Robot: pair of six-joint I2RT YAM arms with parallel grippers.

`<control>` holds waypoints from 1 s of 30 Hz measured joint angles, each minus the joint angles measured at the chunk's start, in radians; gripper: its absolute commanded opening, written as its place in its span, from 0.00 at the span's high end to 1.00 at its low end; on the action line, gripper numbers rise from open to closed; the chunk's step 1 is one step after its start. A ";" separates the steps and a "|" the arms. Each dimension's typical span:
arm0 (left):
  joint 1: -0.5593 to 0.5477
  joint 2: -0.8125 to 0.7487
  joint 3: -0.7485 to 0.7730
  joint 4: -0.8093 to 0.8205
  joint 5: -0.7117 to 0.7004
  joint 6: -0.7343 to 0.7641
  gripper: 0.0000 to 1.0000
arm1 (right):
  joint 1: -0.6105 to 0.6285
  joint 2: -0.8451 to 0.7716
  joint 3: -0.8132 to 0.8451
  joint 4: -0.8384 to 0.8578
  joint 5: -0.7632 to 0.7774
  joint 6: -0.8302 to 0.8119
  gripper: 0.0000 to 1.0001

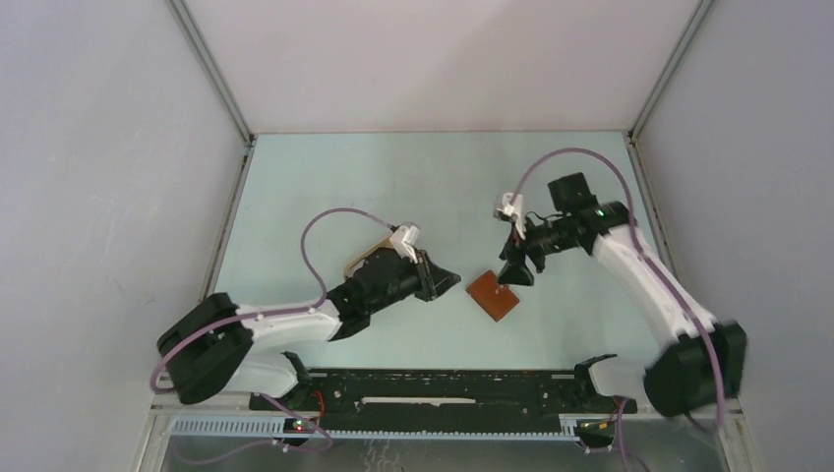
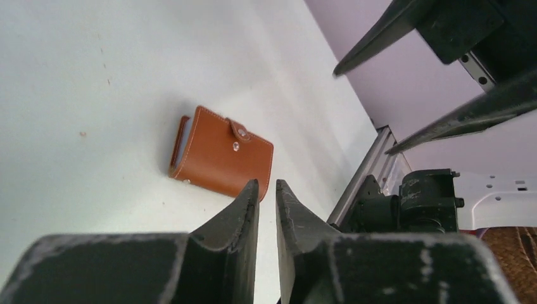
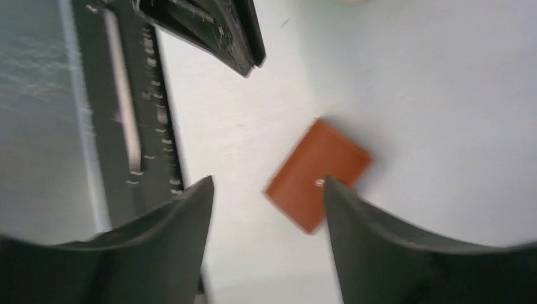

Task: Put the credit cards into the card holder
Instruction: Close the card holder at the center of the board.

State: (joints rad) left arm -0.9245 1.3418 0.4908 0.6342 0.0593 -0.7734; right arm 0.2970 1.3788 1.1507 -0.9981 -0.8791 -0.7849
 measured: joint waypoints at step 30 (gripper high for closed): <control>0.056 0.357 0.195 0.012 0.132 0.339 0.32 | -0.021 -0.130 -0.364 0.404 0.263 -0.175 0.31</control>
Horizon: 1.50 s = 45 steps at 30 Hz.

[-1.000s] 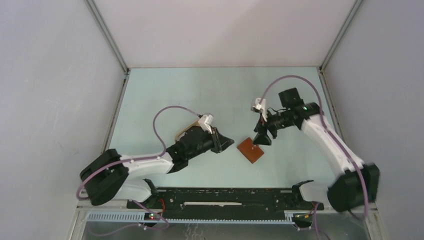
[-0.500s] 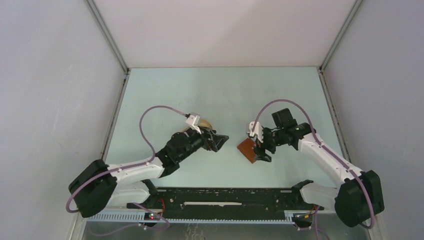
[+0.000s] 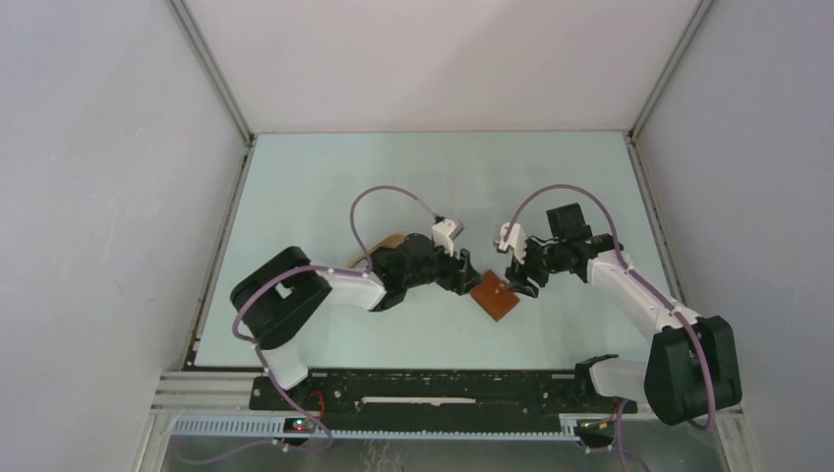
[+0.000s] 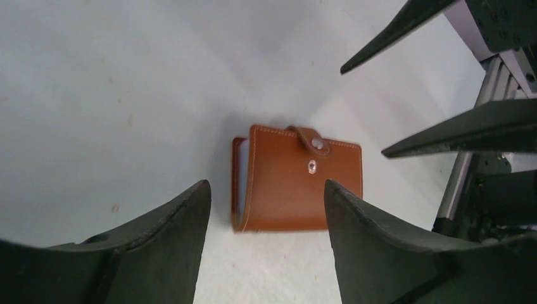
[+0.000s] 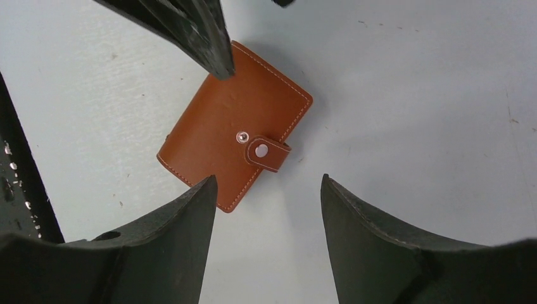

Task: Put the credit cards into the card holder
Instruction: Close the card holder at the center of the board.

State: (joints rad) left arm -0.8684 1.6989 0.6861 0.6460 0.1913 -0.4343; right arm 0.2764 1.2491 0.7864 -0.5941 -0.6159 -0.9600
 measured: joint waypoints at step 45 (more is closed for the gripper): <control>-0.050 0.092 -0.089 0.099 -0.177 -0.502 0.86 | 0.041 0.060 0.000 0.014 -0.095 -0.189 0.31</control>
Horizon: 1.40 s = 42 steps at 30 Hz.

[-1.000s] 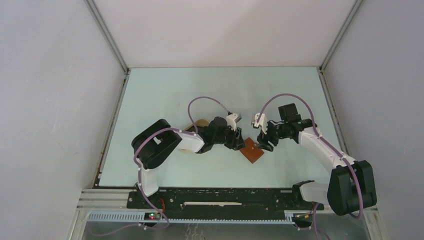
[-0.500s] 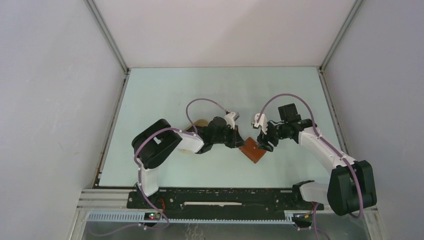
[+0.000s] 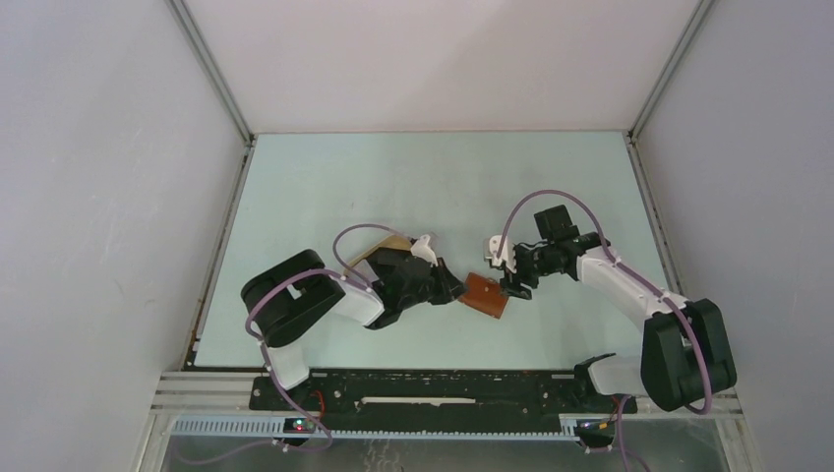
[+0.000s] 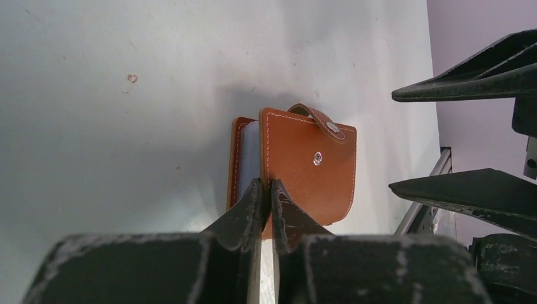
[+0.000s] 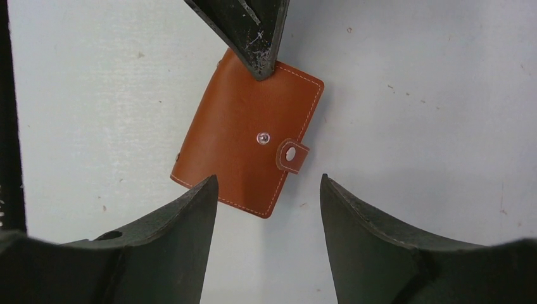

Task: Put the credit cards into the card holder
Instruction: Close the card holder at the center of the board.

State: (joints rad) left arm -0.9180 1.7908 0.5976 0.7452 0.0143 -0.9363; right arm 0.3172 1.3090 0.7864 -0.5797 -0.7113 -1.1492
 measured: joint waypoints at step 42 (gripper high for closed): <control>-0.006 -0.002 -0.002 -0.006 -0.019 -0.025 0.86 | 0.084 0.180 0.055 0.082 0.109 -0.026 0.71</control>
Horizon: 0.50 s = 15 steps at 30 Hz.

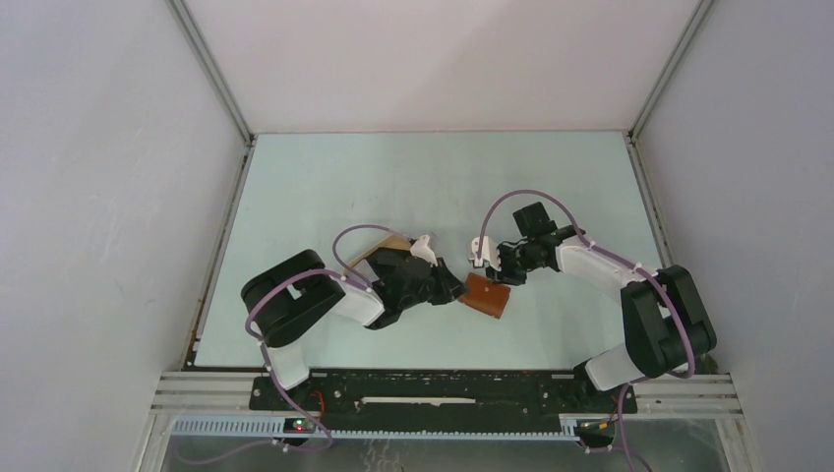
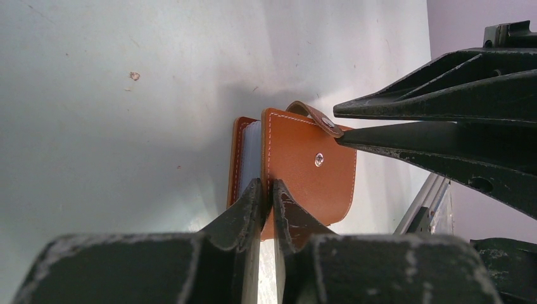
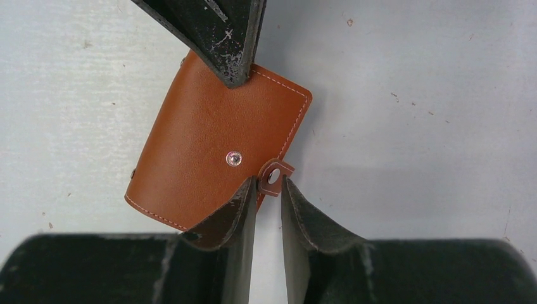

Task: Put the credit cards into the card holder
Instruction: Close the card holder at the center of the board.

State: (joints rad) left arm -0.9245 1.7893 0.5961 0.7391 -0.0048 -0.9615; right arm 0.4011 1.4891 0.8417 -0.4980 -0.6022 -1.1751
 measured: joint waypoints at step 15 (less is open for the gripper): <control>0.000 0.000 0.000 0.000 0.000 -0.001 0.86 | 0.006 0.019 0.019 -0.016 0.000 0.011 1.00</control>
State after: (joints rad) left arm -0.9245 1.7893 0.5961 0.7395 -0.0048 -0.9623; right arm 0.4076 1.5085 0.8612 -0.5144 -0.6018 -1.1645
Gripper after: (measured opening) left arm 0.145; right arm 0.041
